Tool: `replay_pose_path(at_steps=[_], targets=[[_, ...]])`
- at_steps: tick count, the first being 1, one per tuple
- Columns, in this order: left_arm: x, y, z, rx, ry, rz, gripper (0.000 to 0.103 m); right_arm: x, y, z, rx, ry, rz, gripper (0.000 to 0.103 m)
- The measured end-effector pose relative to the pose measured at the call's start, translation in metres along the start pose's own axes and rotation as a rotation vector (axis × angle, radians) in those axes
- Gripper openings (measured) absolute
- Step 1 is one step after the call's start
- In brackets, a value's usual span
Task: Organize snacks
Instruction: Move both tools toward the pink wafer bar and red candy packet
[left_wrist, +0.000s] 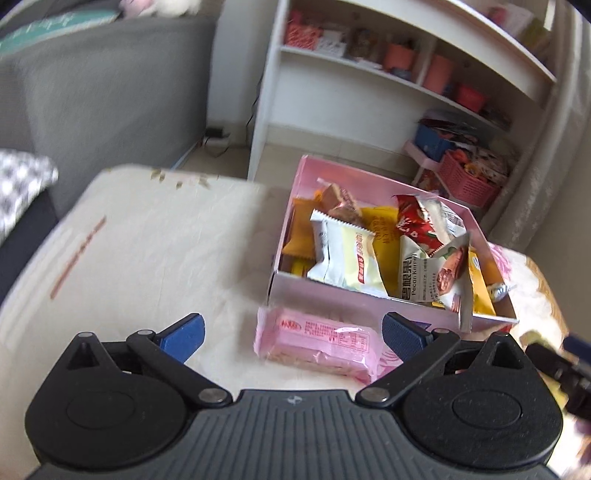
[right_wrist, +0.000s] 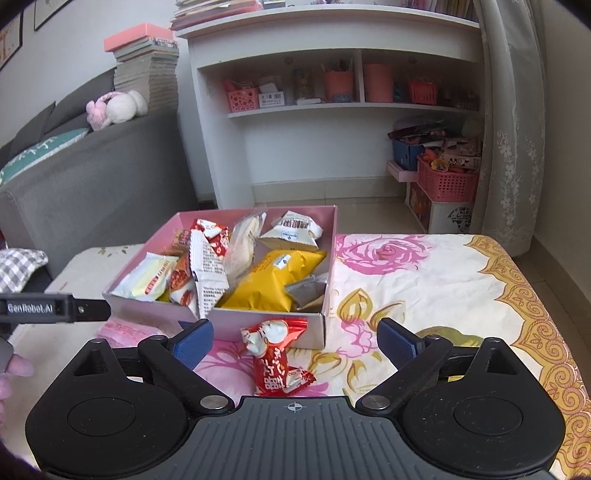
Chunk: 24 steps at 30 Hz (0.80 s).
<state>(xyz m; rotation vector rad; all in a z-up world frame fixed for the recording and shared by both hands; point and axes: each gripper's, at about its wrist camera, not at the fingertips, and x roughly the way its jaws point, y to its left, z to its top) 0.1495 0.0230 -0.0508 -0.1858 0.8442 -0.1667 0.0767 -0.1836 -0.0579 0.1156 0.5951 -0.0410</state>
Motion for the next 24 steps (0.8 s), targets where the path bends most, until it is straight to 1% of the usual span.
replay_pose_path(at_steps=[2, 5, 12, 15, 17, 20, 22, 24], targets=[[0.005, -0.001, -0.001, -0.054, 0.015, 0.012, 0.102, 0.005, 0.001, -0.003, -0.009, 0.008, -0.014, 0.097], [0.012, -0.005, -0.006, -0.084, 0.024, 0.045, 0.100, 0.012, 0.000, -0.005, -0.002, 0.020, -0.030, 0.097], [0.028, -0.011, -0.014, -0.100, 0.003, 0.103, 0.097, 0.027, -0.006, -0.011, 0.004, 0.048, -0.048, 0.097], [0.034, -0.010, -0.016, -0.103, 0.008, 0.113, 0.096, 0.035, -0.006, -0.013, -0.002, 0.062, -0.051, 0.097], [0.036, -0.009, -0.018, -0.094, 0.013, 0.113, 0.096, 0.039, -0.005, -0.015, -0.007, 0.071, -0.050, 0.097], [0.033, -0.009, -0.020, -0.042, 0.008, 0.107, 0.096, 0.043, -0.003, -0.017, -0.016, 0.080, -0.052, 0.097], [0.031, -0.009, -0.020, -0.003, 0.024, 0.088, 0.096, 0.046, -0.003, -0.018, -0.018, 0.086, -0.053, 0.097], [0.029, -0.004, -0.020, 0.032, 0.052, 0.049, 0.096, 0.048, -0.003, -0.019, -0.018, 0.090, -0.051, 0.097]])
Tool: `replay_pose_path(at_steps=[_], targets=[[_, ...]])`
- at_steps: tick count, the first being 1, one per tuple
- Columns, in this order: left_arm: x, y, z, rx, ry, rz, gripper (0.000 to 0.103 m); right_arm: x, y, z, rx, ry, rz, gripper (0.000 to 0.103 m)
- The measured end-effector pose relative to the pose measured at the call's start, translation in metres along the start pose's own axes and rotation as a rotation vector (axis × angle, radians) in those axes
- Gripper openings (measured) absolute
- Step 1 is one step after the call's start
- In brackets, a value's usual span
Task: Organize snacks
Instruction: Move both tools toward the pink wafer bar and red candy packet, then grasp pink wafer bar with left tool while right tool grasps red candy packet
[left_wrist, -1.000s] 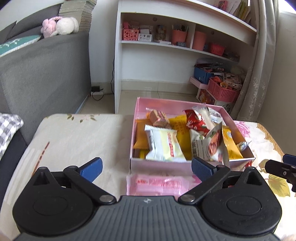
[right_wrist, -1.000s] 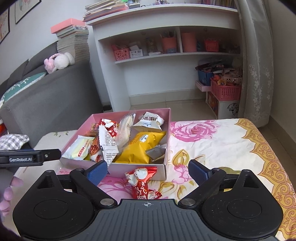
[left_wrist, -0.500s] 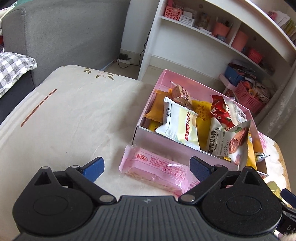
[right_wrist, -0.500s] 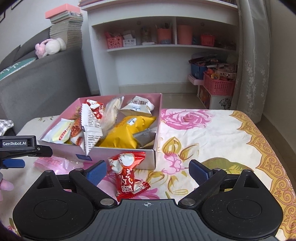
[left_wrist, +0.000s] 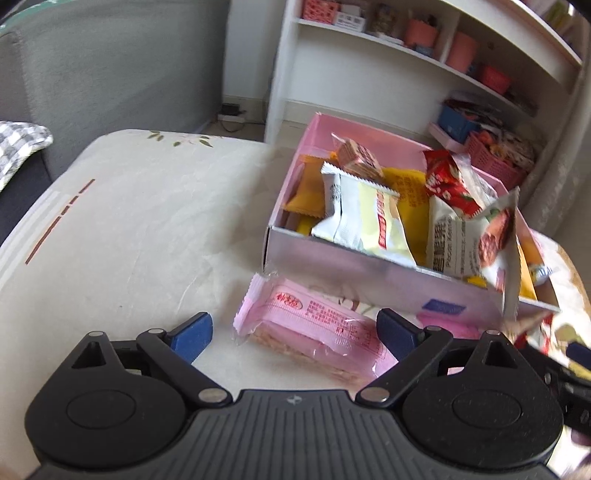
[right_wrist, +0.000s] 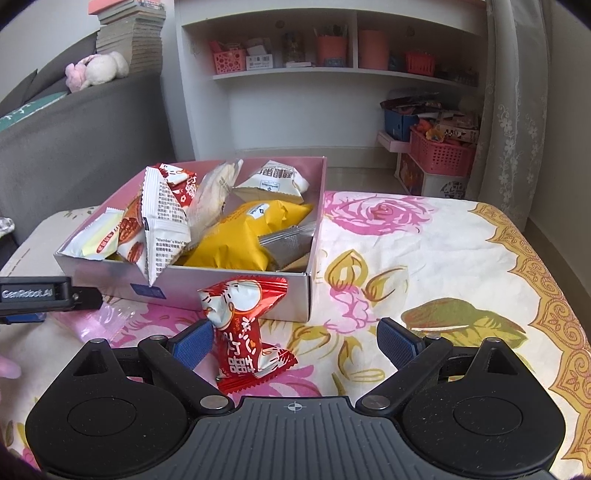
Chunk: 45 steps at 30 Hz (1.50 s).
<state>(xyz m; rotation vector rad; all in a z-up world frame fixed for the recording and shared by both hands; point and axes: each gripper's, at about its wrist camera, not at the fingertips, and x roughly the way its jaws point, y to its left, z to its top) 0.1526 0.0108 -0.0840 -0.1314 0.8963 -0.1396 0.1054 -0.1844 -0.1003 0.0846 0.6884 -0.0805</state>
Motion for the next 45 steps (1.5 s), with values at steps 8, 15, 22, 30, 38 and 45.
replay_pose_path(at_steps=[8, 15, 22, 30, 38, 45], targets=[[-0.017, 0.024, 0.000, 0.092, 0.105, -0.097, 0.089, 0.003, 0.000, -0.002, -0.009, 0.007, 0.006, 0.097], [-0.017, 0.007, 0.001, 0.008, 0.065, -0.137, 0.093, 0.007, 0.010, 0.000, -0.014, -0.002, 0.010, 0.094], [-0.008, -0.016, -0.008, 0.060, 0.040, -0.012, 0.068, 0.010, 0.022, 0.001, -0.025, 0.003, 0.024, 0.073], [-0.014, -0.007, -0.009, 0.055, 0.010, 0.010, 0.037, 0.011, 0.022, -0.001, -0.039, 0.020, 0.029, 0.024], [-0.029, -0.001, -0.005, 0.079, -0.005, -0.042, 0.029, -0.003, 0.013, 0.005, 0.005, 0.012, 0.081, 0.024], [-0.045, -0.007, 0.002, 0.091, -0.054, -0.068, 0.029, -0.019, 0.007, 0.013, 0.044, -0.020, 0.099, 0.024]])
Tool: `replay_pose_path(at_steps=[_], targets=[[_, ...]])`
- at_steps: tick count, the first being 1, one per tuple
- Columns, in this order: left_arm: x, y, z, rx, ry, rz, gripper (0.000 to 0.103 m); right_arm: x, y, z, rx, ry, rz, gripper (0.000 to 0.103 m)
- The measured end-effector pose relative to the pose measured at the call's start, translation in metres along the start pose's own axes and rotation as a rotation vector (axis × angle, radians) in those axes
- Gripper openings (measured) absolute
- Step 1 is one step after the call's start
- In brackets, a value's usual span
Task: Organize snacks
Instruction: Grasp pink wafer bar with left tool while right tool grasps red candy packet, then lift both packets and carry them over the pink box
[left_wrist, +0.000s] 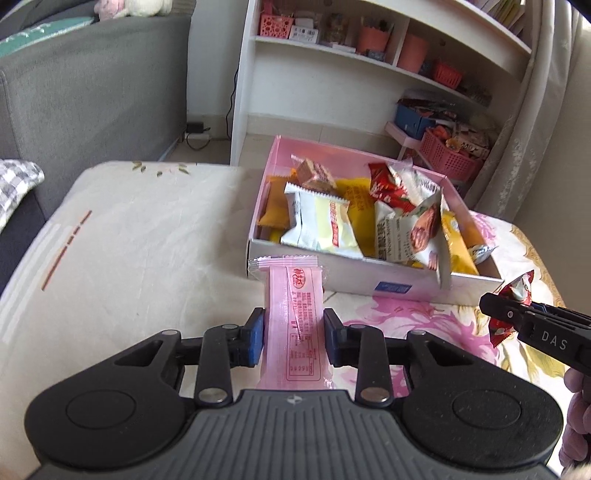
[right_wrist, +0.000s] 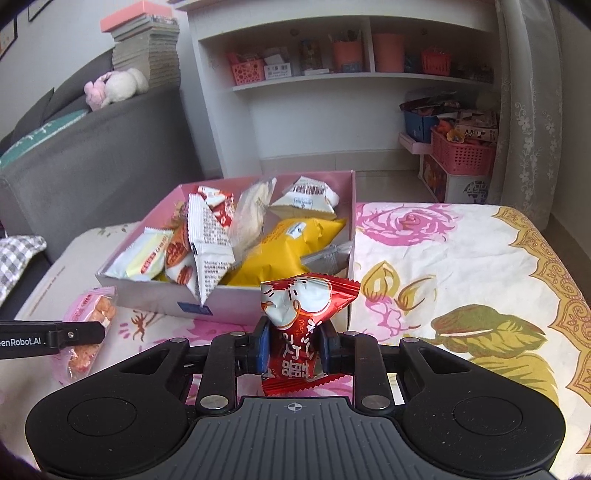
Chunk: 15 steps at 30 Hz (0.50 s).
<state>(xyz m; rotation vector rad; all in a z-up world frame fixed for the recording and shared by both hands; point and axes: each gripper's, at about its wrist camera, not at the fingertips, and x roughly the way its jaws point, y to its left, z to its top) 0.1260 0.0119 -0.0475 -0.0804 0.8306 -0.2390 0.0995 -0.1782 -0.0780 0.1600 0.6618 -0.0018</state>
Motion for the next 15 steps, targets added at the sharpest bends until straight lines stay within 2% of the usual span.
replay_pose_path(at_steps=[7, 10, 15], targets=[[-0.009, -0.013, 0.010, 0.041, -0.070, -0.025, 0.029, -0.010, -0.005, 0.015, 0.070, -0.049, 0.029, 0.024], [-0.003, -0.019, 0.017, 0.075, -0.092, -0.023, 0.029, -0.008, -0.007, 0.023, 0.084, -0.057, 0.033, 0.024], [0.015, -0.025, 0.039, 0.061, -0.100, -0.030, 0.029, 0.002, -0.010, 0.041, 0.121, -0.070, 0.045, 0.024]])
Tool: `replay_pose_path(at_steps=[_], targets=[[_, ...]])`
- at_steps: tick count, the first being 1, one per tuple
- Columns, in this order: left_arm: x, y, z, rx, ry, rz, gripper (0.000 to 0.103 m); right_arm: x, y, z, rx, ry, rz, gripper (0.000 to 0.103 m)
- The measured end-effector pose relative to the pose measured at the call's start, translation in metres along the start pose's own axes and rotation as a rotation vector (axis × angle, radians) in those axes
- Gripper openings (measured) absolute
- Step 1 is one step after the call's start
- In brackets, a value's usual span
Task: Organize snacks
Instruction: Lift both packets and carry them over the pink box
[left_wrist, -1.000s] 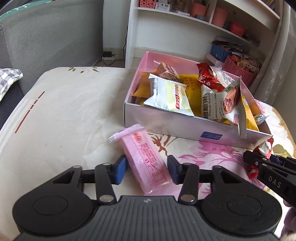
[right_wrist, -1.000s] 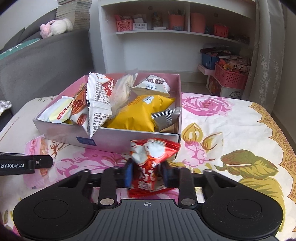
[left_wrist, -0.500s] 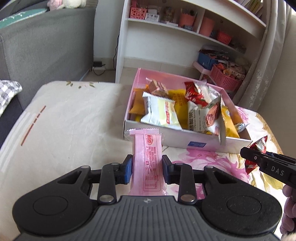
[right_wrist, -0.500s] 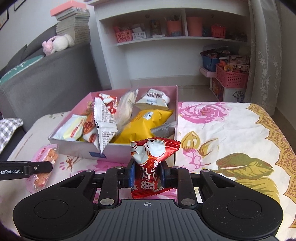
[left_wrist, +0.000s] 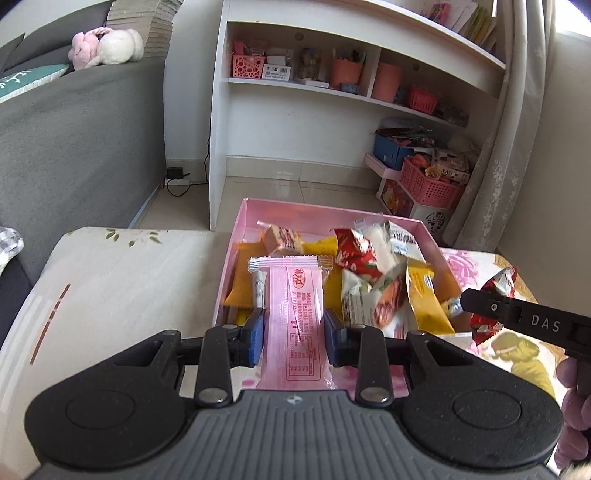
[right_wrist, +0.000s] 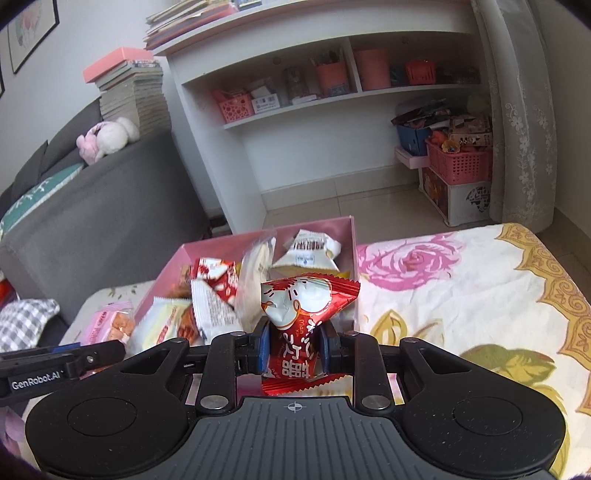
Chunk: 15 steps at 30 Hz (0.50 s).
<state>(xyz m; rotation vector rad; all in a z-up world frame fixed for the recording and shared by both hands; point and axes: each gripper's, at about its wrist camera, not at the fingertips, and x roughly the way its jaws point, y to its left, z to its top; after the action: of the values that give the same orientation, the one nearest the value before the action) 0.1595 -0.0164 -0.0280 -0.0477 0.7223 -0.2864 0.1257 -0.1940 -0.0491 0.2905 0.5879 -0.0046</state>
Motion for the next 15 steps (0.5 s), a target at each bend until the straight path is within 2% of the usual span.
replay_pose_path(at_steps=[12, 14, 15], targets=[[0.032, -0.006, 0.019, 0.023, -0.022, 0.040, 0.030, 0.046, 0.003, 0.029, 0.040, 0.000, -0.041, 0.024], [0.033, -0.006, 0.020, 0.035, -0.032, 0.036, 0.031, 0.050, 0.002, 0.030, 0.051, 0.001, -0.037, 0.027], [0.034, -0.007, 0.020, 0.045, -0.035, 0.032, 0.036, 0.050, 0.001, 0.031, 0.063, -0.001, -0.024, 0.029]])
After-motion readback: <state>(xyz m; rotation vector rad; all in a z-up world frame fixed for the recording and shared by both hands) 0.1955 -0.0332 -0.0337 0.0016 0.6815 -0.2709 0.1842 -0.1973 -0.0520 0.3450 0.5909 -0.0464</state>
